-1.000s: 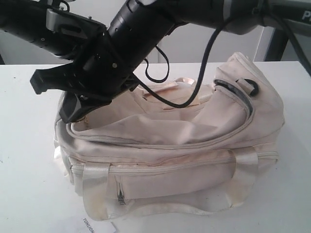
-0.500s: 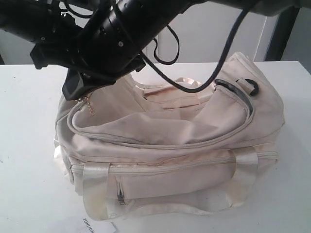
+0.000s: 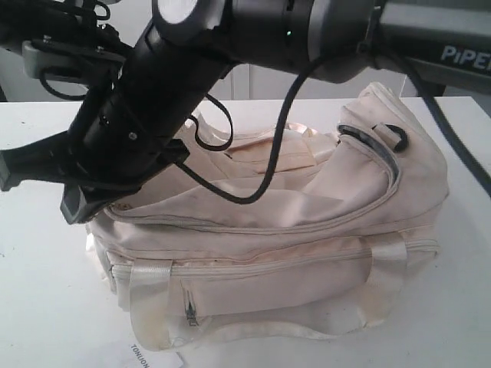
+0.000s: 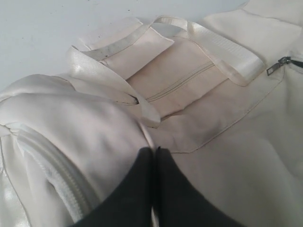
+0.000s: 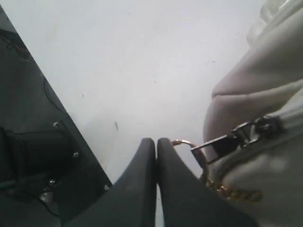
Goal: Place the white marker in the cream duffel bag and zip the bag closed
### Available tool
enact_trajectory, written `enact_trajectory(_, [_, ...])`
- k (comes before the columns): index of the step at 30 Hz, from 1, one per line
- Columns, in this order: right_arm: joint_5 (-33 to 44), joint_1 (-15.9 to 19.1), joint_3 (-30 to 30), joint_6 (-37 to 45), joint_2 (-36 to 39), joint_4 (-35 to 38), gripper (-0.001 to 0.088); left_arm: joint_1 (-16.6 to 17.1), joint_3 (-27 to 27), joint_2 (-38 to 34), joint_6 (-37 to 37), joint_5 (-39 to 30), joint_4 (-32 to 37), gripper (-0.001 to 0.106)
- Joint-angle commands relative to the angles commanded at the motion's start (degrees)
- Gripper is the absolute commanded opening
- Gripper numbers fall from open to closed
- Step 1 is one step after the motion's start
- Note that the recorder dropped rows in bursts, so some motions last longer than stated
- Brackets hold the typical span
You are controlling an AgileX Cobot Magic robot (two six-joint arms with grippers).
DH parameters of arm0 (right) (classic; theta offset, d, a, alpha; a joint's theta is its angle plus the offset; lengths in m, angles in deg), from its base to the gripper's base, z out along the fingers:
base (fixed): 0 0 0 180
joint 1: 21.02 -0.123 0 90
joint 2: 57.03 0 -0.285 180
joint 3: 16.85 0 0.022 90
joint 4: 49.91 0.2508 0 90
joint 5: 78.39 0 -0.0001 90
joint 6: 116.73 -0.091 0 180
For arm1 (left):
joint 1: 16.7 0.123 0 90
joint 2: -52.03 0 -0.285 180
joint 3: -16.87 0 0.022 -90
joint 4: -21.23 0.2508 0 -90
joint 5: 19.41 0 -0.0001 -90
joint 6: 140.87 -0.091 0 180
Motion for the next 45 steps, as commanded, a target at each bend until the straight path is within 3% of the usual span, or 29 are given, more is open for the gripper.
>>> enact_trajectory(5, [5.42, -0.14, 0.0, -0.48, 0.0, -2.72, 0.0, 0.0, 0.0, 0.0, 0.0, 0.36, 0.0, 0.0])
enact_trajectory(21, [5.42, -0.14, 0.0, 1.59, -4.61, -9.09, 0.0, 0.0, 0.0, 0.0, 0.0, 1.46, 4.75, 0.0])
enact_trajectory(32, [5.42, -0.14, 0.0, 1.69, -10.97, -24.22, 0.0, 0.0, 0.0, 0.0, -0.11, 1.83, 8.25, 0.0])
enact_trajectory(44, [5.42, -0.14, -3.3, -0.83, -11.39, -23.25, 0.0, 0.0, 0.0, 0.0, -0.01, 1.21, 9.5, 0.0])
enact_trajectory(45, [5.42, -0.14, -3.3, -1.36, -11.39, -23.25, 0.0, 0.0, 0.0, 0.0, -0.01, 0.78, 9.5, 0.007])
